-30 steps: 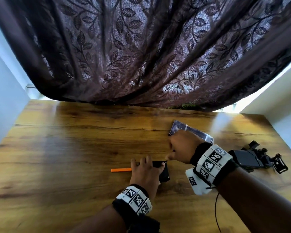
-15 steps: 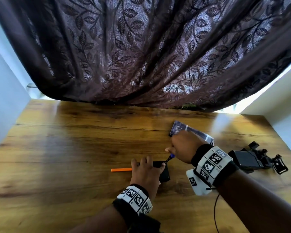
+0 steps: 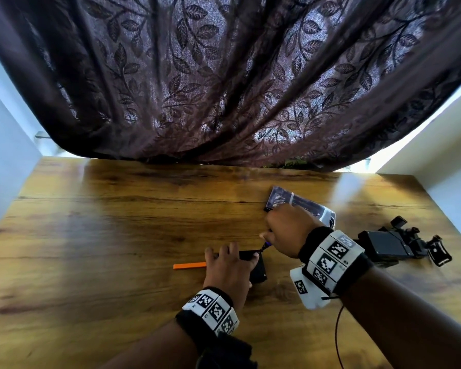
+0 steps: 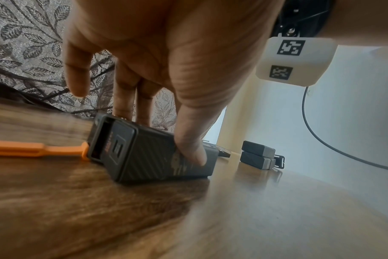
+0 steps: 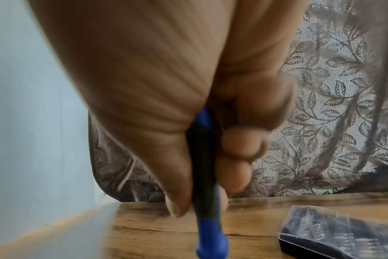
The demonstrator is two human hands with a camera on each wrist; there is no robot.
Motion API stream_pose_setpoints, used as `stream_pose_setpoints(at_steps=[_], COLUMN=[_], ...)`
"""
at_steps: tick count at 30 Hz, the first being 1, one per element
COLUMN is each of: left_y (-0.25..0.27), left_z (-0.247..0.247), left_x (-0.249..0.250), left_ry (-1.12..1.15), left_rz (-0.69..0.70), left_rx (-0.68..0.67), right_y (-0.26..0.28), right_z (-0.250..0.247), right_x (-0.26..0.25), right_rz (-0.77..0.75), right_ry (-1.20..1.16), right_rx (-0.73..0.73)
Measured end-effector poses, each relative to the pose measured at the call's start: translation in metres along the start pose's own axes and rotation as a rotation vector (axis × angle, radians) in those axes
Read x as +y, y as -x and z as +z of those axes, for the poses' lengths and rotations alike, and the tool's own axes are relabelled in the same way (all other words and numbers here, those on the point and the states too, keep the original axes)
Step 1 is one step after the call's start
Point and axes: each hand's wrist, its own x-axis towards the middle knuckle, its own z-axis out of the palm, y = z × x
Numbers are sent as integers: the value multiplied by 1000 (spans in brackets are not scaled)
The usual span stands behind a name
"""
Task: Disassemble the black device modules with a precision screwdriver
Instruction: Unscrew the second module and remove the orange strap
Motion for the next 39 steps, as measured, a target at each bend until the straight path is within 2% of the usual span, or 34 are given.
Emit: stream_pose_setpoints(at_steps=[6,11,15,19,22,26,31,36,39], left_y=[0,3,1,-1,-1,1,2,2,-5], left_z=[0,2,3,4,7,9,8,4,-7], left_x=[0,-1,-3,-5,-6,-5,-1,3,9], left_ry=[12,26,40,52,52,30,-10,-72,-113], left_rz=[-1,12,8,17,17,17,2,-5,6], left_rx=[-2,32,29,31,46,50,51,4,-79], right_y=[5,19,19,13,8,12,19,28,40], right_z=[1,7,8,6,5,8,16,21,30], right_x=[7,8,0,2,17,29,32,60,77], right_rz=[118,-38,-83,-37,34,24,16,62,108], right_ry=[-53,-176,-89,2,-57,-116,-142,-472,-650], right_rx=[-46,-66,-27,6,-5,-18,105,353,385])
